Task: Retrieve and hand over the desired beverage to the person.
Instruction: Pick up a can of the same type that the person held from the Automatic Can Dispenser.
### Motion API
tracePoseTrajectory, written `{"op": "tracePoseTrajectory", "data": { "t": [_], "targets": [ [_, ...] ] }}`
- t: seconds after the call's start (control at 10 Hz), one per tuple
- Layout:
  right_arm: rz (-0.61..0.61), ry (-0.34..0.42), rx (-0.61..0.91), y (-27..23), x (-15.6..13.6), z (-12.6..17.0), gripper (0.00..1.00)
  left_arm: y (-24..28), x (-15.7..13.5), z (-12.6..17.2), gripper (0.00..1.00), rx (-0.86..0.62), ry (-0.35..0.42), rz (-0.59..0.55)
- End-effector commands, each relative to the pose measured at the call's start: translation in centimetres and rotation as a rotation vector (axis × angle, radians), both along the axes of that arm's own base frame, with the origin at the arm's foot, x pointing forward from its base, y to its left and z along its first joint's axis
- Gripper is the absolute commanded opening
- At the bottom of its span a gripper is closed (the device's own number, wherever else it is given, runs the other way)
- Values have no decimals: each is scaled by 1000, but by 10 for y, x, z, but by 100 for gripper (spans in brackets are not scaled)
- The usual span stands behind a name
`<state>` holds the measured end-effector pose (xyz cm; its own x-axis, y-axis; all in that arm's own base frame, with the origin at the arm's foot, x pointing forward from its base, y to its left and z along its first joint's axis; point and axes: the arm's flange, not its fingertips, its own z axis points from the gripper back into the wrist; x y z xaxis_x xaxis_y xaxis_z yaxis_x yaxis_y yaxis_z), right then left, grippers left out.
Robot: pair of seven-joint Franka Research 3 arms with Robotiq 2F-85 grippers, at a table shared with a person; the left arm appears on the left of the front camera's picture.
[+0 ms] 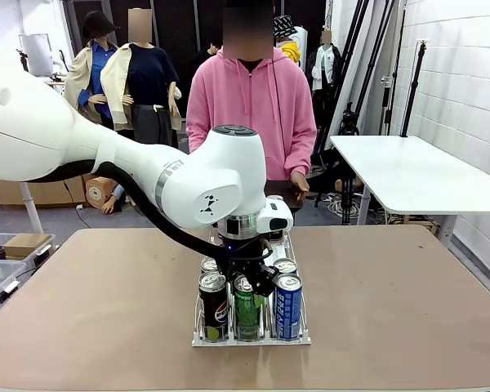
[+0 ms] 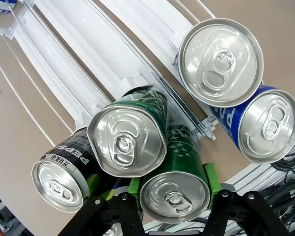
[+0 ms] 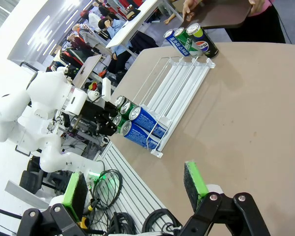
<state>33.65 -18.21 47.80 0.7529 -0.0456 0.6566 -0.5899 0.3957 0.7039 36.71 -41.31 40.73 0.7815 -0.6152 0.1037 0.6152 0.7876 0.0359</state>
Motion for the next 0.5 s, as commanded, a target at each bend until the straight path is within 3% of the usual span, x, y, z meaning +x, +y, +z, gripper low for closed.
{"op": "tracePoseTrajectory", "data": {
  "t": [0.0, 0.4],
  "targets": [
    [4, -10, 10, -1, 0, 0, 100, 0, 0, 0, 0, 0, 0, -1],
    [4, -10, 10, -1, 0, 0, 100, 0, 0, 0, 0, 0, 0, 0]
  ]
}}
